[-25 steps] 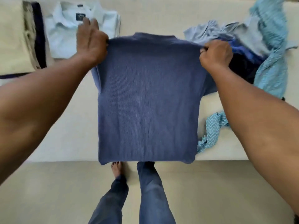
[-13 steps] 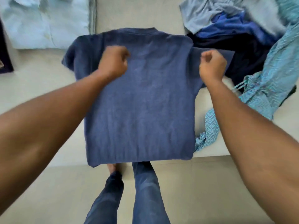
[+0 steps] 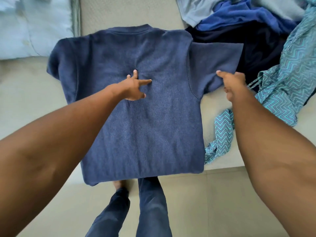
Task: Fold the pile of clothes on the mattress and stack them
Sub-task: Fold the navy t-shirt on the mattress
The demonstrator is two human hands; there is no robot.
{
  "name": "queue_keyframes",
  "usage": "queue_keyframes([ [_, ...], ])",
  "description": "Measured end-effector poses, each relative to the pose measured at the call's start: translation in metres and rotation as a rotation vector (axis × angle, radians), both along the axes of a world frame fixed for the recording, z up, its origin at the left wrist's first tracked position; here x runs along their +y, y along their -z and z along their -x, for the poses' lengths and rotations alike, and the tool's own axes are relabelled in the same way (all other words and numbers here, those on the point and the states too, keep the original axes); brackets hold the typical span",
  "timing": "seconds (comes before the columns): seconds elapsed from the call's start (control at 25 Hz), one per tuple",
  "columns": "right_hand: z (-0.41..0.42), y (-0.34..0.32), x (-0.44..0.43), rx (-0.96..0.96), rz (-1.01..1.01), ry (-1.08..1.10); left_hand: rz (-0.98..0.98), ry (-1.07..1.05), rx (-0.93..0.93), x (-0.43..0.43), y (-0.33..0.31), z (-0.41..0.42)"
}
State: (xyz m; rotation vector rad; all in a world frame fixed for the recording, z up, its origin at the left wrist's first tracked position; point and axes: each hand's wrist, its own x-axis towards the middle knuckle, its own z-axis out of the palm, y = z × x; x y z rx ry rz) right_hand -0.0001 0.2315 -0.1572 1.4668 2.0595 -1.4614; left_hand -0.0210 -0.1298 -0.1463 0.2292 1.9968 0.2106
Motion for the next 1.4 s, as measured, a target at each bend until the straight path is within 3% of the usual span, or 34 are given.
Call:
queue_keyframes([
  [0.16,-0.017,-0.016,0.015,0.174,0.138,0.379,0.026,0.016,0.026,-0.001,-0.006,-0.001],
  [0.24,-0.026,-0.024,0.017,0.236,0.148,0.375,0.026,0.01,0.059,0.002,-0.011,-0.003],
  [0.32,-0.027,-0.032,0.012,0.268,-0.048,0.213,-0.043,-0.058,0.169,0.003,-0.014,-0.003],
  [0.4,-0.024,-0.047,-0.006,0.352,-0.331,0.008,-0.211,-0.331,0.289,0.004,-0.017,-0.006],
  [0.48,-0.026,-0.071,-0.05,0.484,-0.502,-0.285,-0.416,-0.762,0.272,0.009,-0.021,-0.011],
  [0.56,-0.039,-0.087,-0.106,0.605,-0.476,-0.636,-0.555,-1.131,0.089,0.016,-0.028,-0.019],
  [0.64,-0.064,-0.084,-0.149,0.596,-0.339,-0.871,-0.553,-1.382,-0.124,0.02,-0.035,-0.03],
  [0.76,-0.114,-0.049,-0.15,0.487,-0.325,-0.718,-0.488,-1.57,-0.32,0.014,-0.022,-0.048],
  [0.84,-0.147,-0.023,-0.122,0.239,-0.362,-0.55,-0.474,-1.599,-0.303,0.014,-0.012,-0.062],
  [0.96,-0.183,0.0,-0.083,-0.123,-0.275,-0.507,-0.451,-1.51,-0.198,0.021,-0.002,-0.076],
  [1.12,-0.23,0.0,-0.063,-0.264,-0.035,-0.684,-0.411,-1.392,-0.287,0.038,0.004,-0.09],
  [1.2,-0.266,0.001,-0.058,-0.348,0.032,-0.708,-0.41,-1.372,-0.235,0.048,0.005,-0.095],
  [1.32,-0.308,0.001,-0.052,-0.364,-0.104,-0.73,-0.465,-1.418,-0.114,0.053,0.004,-0.094],
  [1.4,-0.324,-0.005,-0.051,-0.172,-0.336,-0.685,-0.508,-1.382,-0.064,0.051,0.0,-0.093],
])
